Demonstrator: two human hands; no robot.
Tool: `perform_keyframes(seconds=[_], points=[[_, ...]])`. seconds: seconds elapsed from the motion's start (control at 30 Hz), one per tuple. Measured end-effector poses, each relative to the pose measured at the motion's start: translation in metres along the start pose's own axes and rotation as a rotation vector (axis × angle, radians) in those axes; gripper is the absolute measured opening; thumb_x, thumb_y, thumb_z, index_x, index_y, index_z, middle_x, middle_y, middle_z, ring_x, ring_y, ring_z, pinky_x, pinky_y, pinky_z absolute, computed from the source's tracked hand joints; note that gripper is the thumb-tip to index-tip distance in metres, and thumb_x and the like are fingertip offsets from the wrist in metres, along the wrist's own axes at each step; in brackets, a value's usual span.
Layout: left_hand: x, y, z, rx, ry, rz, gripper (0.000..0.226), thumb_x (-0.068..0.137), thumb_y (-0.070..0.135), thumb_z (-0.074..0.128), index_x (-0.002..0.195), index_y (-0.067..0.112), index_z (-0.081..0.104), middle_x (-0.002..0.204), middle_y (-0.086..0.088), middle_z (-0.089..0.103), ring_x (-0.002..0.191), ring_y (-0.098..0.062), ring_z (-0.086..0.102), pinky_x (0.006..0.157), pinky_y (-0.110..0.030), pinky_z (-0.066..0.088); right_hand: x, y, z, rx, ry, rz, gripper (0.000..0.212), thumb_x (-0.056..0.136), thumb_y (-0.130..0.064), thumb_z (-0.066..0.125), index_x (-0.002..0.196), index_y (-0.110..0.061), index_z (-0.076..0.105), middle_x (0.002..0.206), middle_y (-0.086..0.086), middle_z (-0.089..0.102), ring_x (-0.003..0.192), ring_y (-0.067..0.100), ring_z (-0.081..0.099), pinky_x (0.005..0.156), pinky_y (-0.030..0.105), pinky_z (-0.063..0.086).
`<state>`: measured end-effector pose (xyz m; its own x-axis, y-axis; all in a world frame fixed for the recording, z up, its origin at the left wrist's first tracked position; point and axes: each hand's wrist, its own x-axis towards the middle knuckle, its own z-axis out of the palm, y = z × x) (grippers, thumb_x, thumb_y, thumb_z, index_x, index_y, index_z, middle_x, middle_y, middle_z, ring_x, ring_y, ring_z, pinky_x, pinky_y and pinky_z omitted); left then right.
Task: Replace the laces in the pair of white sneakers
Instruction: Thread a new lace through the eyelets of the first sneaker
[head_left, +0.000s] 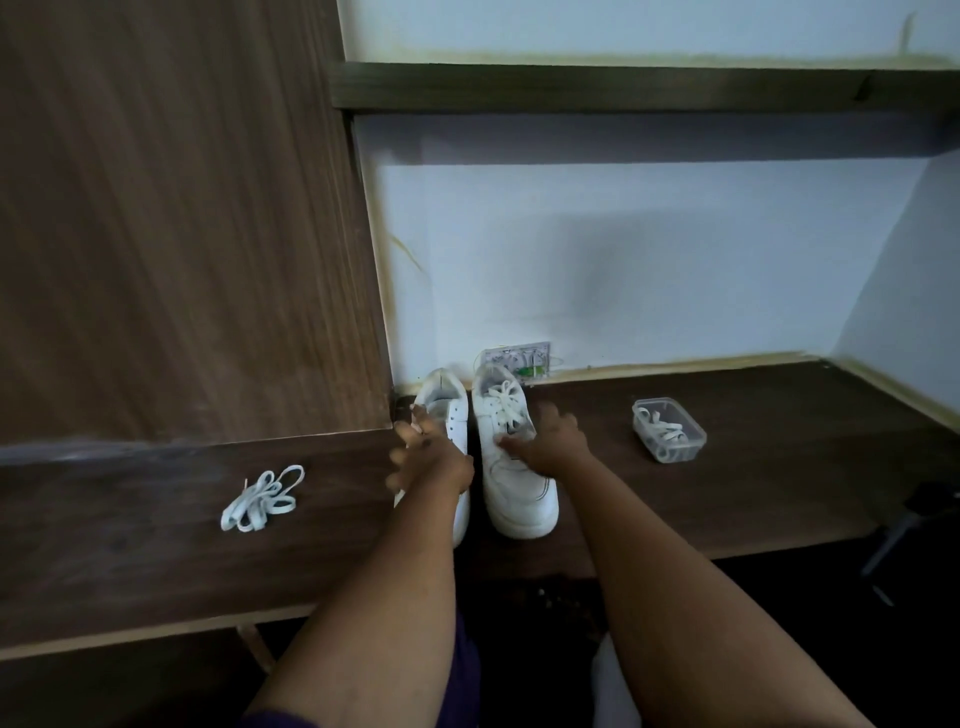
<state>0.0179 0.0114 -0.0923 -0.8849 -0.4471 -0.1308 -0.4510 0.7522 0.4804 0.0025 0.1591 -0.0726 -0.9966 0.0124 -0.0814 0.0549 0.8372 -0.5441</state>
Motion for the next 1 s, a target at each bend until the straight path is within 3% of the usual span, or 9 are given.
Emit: perform_keyframes(seconds=[0.13,0.23,0.33,0.43,0.53,0.6,0.73,0.9,1.0], points=[[-0.001,0.01,0.004,0.025,0.154,0.065,0.103,0.084,0.043,0.068,0.152,0.02,-0.005,0.153,-0.009,0.007,0.135,-0.03,0.021,0.099,-0.052,0.034,0.014,0.005,-0.008,-0.004,0.067,-0.153,0.053,0.087,-0.045,0.062,0.131,-0.018,0.05,0.131,0.008,0.054,0.121,0.024,0.049,0.098,0.031,0.036],[-0.002,0.023,0.007,-0.029,0.353,0.324,0.073,0.084,0.034,0.066,0.143,0.017,0.028,0.144,-0.009,0.027,0.131,-0.028,0.026,0.101,-0.042,0.032,0.02,0.006,-0.002,0.092,0.094,-0.089,0.037,0.08,-0.033,0.072,0.113,-0.017,0.064,0.11,0.002,0.068,0.105,0.02,0.062,0.085,0.025,0.046],[-0.007,0.031,0.018,-0.031,0.264,0.494,0.046,0.086,0.029,0.063,0.125,0.013,0.046,0.133,-0.01,0.046,0.126,-0.029,0.038,0.101,-0.038,0.035,0.025,0.005,0.002,0.054,0.138,-0.062,0.023,0.081,-0.031,0.068,0.101,-0.019,0.067,0.104,0.004,0.068,0.105,0.024,0.06,0.085,0.032,0.051],[-0.007,0.032,0.028,-0.167,0.143,0.466,0.034,0.088,0.022,0.061,0.118,0.009,0.049,0.124,-0.012,0.053,0.117,-0.029,0.05,0.092,-0.037,0.043,0.024,0.004,0.004,-0.041,0.117,-0.013,0.026,0.086,-0.036,0.059,0.107,-0.022,0.065,0.111,0.004,0.061,0.117,0.028,0.043,0.089,0.038,0.046],[-0.002,0.031,0.034,-0.21,0.131,0.496,0.03,0.088,0.022,0.061,0.115,0.011,0.053,0.122,-0.01,0.052,0.113,-0.029,0.052,0.09,-0.035,0.043,0.026,0.003,0.003,-0.074,0.018,0.0,0.021,0.086,-0.041,0.058,0.093,-0.023,0.065,0.106,0.005,0.061,0.115,0.027,0.046,0.087,0.036,0.046],[0.004,0.03,0.037,-0.264,0.12,0.49,0.027,0.086,0.022,0.064,0.111,0.011,0.058,0.119,-0.009,0.054,0.11,-0.027,0.053,0.089,-0.032,0.042,0.025,0.001,-0.008,-0.127,-0.043,-0.043,0.029,0.084,-0.045,0.061,0.071,-0.02,0.059,0.092,0.007,0.061,0.1,0.025,0.057,0.077,0.029,0.045],[0.011,0.029,0.042,-0.334,0.134,0.465,0.025,0.083,0.016,0.067,0.108,0.01,0.065,0.113,-0.01,0.061,0.105,-0.025,0.058,0.092,-0.034,0.048,0.007,-0.003,-0.035,-0.32,-0.138,-0.152,0.044,0.091,-0.038,0.06,0.059,-0.01,0.045,0.069,0.006,0.049,0.07,0.02,0.049,0.054,0.027,0.031],[0.012,0.031,0.048,-0.354,0.17,0.442,0.017,0.083,0.012,0.061,0.098,0.011,0.069,0.104,-0.009,0.063,0.098,-0.025,0.06,0.082,-0.029,0.047,-0.008,0.005,-0.037,-0.258,-0.398,-0.108,0.035,0.09,-0.03,0.062,0.1,0.003,0.07,0.084,0.011,0.065,0.067,0.022,0.059,0.059,0.025,0.045],[0.016,0.03,0.05,-0.372,0.157,0.437,0.027,0.081,0.009,0.064,0.107,0.012,0.07,0.109,-0.009,0.062,0.102,-0.025,0.059,0.085,-0.029,0.046,-0.016,0.006,-0.041,-0.239,-0.705,0.01,0.017,0.087,-0.015,0.065,0.099,-0.004,0.07,0.087,0.002,0.066,0.063,0.008,0.053,0.056,0.019,0.044]])
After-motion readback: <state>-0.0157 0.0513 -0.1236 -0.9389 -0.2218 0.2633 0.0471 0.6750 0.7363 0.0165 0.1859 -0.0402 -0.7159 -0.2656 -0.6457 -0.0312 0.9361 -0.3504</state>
